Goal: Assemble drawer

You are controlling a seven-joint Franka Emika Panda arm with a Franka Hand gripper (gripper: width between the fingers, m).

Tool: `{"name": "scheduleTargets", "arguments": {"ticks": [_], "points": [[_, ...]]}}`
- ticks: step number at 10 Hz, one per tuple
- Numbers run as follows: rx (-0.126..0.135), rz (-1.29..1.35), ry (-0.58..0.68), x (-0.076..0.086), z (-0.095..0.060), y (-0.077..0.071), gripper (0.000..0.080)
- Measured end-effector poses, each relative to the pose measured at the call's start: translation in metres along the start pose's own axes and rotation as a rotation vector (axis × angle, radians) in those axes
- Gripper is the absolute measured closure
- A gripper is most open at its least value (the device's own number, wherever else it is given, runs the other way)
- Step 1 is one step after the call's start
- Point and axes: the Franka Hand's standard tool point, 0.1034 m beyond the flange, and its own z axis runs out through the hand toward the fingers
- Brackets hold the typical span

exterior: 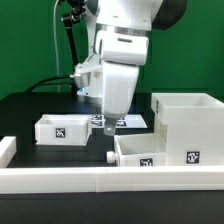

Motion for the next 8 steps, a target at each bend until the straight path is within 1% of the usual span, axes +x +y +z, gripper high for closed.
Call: {"name": "scheduleTargets", "arguments": {"ticks": [2, 3, 4, 5, 6, 7, 8], "points": [[0.002, 0.001, 0.001, -0.001, 0.001, 0.0, 0.0151], [0.005, -0.005, 0.005, -0.007, 0.003, 0.0, 0.0151], [0.015, -0.03, 0.029, -0.012, 0.009, 0.002, 0.0151], [0.017, -0.037, 0.056, -0.013, 0.015, 0.012, 0.0151], [0.011, -0.039, 0.104, -0.014, 0.017, 0.021, 0.0151], [0.007, -0.042, 0.149, -0.016, 0.019, 0.024, 0.0151], [0.01, -0.036, 0.19, -0.018, 0.021, 0.026, 0.0151]]}}
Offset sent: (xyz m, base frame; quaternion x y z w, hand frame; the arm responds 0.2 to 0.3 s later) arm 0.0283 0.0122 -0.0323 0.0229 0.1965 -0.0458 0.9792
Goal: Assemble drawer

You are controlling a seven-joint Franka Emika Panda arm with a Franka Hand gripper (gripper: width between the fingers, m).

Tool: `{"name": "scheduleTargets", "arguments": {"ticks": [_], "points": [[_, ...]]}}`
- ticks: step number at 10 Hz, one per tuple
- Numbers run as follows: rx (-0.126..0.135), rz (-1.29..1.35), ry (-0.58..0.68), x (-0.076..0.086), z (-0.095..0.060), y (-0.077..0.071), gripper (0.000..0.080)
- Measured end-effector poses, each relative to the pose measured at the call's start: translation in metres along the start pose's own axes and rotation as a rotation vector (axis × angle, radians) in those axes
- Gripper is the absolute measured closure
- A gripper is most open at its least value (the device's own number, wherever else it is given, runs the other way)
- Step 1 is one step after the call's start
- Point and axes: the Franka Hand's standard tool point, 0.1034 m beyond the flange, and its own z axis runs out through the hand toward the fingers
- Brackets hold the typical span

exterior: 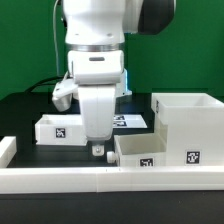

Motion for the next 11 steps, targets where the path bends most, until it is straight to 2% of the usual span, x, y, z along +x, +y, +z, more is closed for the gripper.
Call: {"name": "scheduleTargets", "arguments": {"ticks": [4, 5, 6, 7, 8, 11], "points": [[-0.006, 0.014, 0.123, 0.003, 0.008, -0.001, 0.0151], [0.002, 0.026, 0.153, 0.005, 0.01, -0.004, 0.0151], [0.017, 0.05, 0.195, 0.001, 0.012, -0.008, 0.0151], [0.017, 0.04, 0.226, -0.011, 0.013, -0.01, 0.0151], [0.019, 0.055, 0.225, -0.015, 0.013, -0.011, 0.0151], [0.018, 0.021, 0.23, -0.011, 0.015, -0.01, 0.0151]]}}
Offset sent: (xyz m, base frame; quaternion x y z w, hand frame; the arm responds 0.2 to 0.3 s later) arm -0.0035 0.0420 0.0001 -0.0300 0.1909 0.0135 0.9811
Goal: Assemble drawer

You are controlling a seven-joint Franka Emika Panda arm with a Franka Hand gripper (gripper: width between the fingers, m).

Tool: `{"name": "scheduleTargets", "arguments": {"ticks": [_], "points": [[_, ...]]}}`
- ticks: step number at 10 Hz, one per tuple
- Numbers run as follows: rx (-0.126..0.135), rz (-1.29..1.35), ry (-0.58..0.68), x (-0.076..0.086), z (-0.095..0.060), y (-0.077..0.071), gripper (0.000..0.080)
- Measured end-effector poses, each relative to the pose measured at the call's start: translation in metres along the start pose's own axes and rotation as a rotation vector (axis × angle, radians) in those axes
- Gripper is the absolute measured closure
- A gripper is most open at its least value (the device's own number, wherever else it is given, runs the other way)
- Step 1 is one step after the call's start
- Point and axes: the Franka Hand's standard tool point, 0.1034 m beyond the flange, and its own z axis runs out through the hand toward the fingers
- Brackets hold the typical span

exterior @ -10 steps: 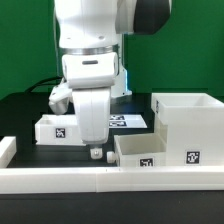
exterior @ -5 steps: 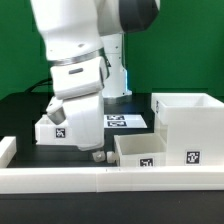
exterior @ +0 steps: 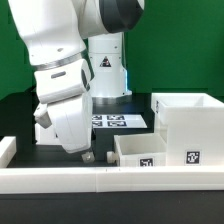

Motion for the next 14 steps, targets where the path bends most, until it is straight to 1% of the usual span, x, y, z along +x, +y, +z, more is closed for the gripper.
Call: {"name": "scheduleTargets", "arguments": {"ticks": [1, 2, 3, 6, 7, 13, 14], "points": [[-0.001, -0.013, 0.006, 0.006, 0.002, 0.003, 0.0151], [-0.009, -0.036, 0.012, 0.016, 0.006, 0.006, 0.0151], [-0.044, -0.048, 0.005, 0.022, 0.007, 0.011, 0.0151], [-0.042, -0.04, 0.006, 0.02, 0.008, 0.01, 0.0151], [-0.046, -0.045, 0.008, 0.024, 0.007, 0.012, 0.0151], [-0.039, 0.001, 0.021, 0.059, 0.014, 0.015, 0.0151], [-0.05, 0.013, 0.01, 0.061, 0.014, 0.017, 0.015]]}}
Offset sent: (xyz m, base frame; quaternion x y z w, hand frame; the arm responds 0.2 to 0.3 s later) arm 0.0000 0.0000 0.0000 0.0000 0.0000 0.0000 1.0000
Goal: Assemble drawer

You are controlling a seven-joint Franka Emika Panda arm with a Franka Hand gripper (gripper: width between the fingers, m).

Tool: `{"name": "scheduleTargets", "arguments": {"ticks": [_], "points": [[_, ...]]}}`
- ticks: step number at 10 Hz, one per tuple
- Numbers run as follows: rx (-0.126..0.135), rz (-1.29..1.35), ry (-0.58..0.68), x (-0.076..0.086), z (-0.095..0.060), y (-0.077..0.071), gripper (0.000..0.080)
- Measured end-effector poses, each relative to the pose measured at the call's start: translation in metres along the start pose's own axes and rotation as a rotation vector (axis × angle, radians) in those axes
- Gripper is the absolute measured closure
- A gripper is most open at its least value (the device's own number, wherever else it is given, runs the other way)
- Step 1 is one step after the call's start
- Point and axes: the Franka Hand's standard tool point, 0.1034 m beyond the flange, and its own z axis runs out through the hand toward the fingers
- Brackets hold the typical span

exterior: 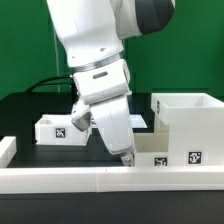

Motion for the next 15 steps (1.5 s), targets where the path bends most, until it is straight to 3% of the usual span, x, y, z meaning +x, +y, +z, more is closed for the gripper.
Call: {"name": "scheduleTargets", "arguments": {"ticks": [9, 15], "points": [[0.01, -0.062, -0.043, 0.001, 0.001, 0.001, 0.0151], [0.034, -0.067, -0.03, 0.036, 0.006, 0.003, 0.0151]]}}
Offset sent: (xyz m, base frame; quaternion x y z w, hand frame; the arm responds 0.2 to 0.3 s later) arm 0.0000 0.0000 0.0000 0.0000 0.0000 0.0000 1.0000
